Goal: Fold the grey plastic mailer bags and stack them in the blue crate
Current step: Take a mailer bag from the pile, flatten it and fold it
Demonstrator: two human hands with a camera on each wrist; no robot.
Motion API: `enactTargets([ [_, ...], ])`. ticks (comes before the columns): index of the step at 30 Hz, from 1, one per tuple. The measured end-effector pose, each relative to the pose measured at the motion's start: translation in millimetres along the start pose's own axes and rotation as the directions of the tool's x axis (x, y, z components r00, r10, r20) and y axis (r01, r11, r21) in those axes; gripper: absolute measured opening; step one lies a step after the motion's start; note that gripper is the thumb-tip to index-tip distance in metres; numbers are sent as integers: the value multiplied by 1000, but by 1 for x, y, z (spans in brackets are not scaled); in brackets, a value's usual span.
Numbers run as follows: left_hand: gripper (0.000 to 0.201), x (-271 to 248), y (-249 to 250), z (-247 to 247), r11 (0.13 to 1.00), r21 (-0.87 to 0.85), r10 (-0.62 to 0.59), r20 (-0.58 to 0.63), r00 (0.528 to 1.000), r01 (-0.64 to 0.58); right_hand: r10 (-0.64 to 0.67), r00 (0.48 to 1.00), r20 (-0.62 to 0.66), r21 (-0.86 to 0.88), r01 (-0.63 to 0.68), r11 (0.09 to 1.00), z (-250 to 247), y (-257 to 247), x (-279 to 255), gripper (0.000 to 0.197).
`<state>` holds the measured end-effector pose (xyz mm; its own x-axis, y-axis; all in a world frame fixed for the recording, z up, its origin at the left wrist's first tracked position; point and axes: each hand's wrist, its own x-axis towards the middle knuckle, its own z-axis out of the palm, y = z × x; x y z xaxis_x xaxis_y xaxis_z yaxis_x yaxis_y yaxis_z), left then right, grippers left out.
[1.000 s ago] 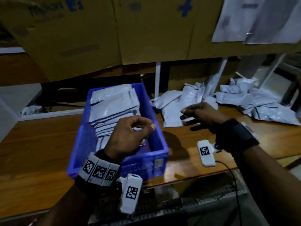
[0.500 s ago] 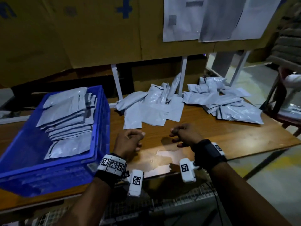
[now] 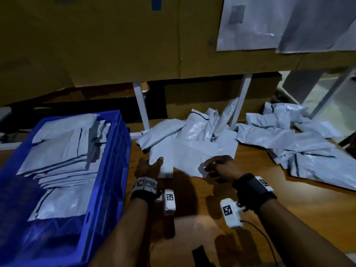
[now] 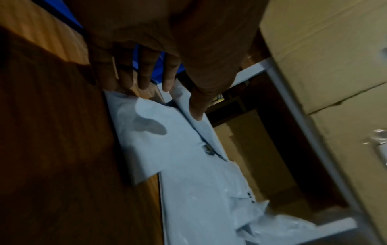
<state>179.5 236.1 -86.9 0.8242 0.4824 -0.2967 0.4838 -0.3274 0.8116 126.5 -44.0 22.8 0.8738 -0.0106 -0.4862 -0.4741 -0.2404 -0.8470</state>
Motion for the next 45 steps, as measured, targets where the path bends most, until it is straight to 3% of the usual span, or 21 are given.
enactTargets([
  [3, 94, 66, -28, 26, 995, 67, -69, -24, 997, 71, 41, 996, 74, 85, -47, 995, -1, -5, 20, 22],
  [5, 92, 69, -25, 29, 994, 54, -92, -7, 996, 92, 47, 994, 104, 60, -53, 997, -1, -5, 29, 12],
  [7, 69, 28, 10, 12, 995, -46, -91, 26, 996, 92, 47, 994, 103, 34, -51, 998, -4, -3, 35, 17],
  [9, 32, 3, 26, 6, 992, -91, -83, 58, 995, 88, 44, 994, 99, 23, -46, 999, -9, -1, 37, 17],
  [11, 20, -14, 29, 3, 991, -104, -74, 63, 995, 81, 27, 995, 93, -5, -27, 1000, -16, 1, 32, 16],
  [15, 41, -65, 27, -3, 968, -218, -102, 111, 989, 124, -23, 991, 135, -3, 23, 1000, -34, 14, 12, 13],
  [18, 20, -129, 18, -5, 958, -282, -16, 135, 991, 54, -49, 982, 184, 5, 49, 999, -53, 37, -8, 11],
  [21, 45, -191, 3, 6, 955, -290, 24, 269, 963, 57, -84, 983, 164, 41, 78, 996, -75, 64, -36, 21],
  [24, 49, -244, -8, 26, 986, -166, 97, 454, 886, -23, -73, 995, 74, 192, 58, 980, -102, 97, -63, 47],
  [26, 45, -262, -11, 41, 987, -12, 137, 567, 812, -158, -4, 999, 40, 210, -5, 978, -123, 123, -74, 56],
  [29, 53, -266, -8, 60, 934, 155, 157, 633, 758, -322, 99, 995, -5, 187, -96, 978, -152, 157, -88, 47],
  [34, 56, -249, 8, 79, 823, 324, 217, 582, 784, -468, 206, 976, -68, 213, -187, 959, -170, 199, -109, 24],
  [37, 51, -247, 10, 86, 757, 393, 326, 465, 823, -522, 248, 959, -140, 236, -211, 949, -165, 210, -112, 22],
  [39, 48, -255, 4, 88, 693, 432, 452, 362, 815, -577, 183, 953, -242, 105, -161, 981, -160, 215, -113, 18],
  [40, 48, -262, -2, 89, 679, 402, 521, 327, 789, -615, 95, 948, -304, -100, -131, 986, -159, 216, -116, 20],
  [42, 49, -273, -20, 95, 609, 370, 643, 288, 710, -702, -133, 921, -367, -499, -74, 863, -153, 216, -124, 31],
  [43, 52, -279, -29, 100, 560, 391, 688, 272, 673, -731, -265, 898, -350, -616, -8, 788, -148, 214, -126, 36],
  [45, 56, -292, -40, 111, 486, 461, 718, 275, 640, -743, -529, 823, -205, -769, 198, 607, -131, 210, -121, 37],
])
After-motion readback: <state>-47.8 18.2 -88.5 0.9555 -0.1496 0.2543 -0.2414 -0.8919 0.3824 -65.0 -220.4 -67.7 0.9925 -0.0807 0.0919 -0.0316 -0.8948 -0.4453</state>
